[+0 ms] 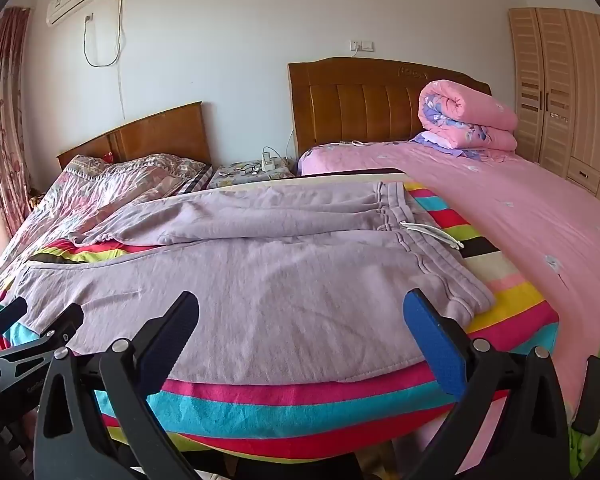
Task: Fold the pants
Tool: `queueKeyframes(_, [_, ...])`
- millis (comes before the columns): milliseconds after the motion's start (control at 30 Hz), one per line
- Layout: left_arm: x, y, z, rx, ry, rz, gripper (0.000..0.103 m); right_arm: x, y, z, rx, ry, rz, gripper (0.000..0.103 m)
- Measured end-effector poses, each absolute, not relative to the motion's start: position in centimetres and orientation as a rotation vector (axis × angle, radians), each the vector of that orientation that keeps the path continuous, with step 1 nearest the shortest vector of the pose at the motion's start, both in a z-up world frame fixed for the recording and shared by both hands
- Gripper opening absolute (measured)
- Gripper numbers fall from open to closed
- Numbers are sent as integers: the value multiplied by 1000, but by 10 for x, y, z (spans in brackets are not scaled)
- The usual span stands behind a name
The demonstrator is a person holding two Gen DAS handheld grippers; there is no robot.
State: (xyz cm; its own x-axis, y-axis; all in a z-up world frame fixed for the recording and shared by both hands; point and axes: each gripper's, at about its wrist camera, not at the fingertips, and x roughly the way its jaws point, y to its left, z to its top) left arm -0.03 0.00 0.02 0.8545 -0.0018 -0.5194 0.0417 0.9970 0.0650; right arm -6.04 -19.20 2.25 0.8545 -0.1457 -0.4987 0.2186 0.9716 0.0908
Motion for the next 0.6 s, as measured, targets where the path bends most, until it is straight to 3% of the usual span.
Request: queueKeyframes(600, [2, -2, -5, 76, 561, -25, 102, -59, -193, 18, 152, 524, -189, 99])
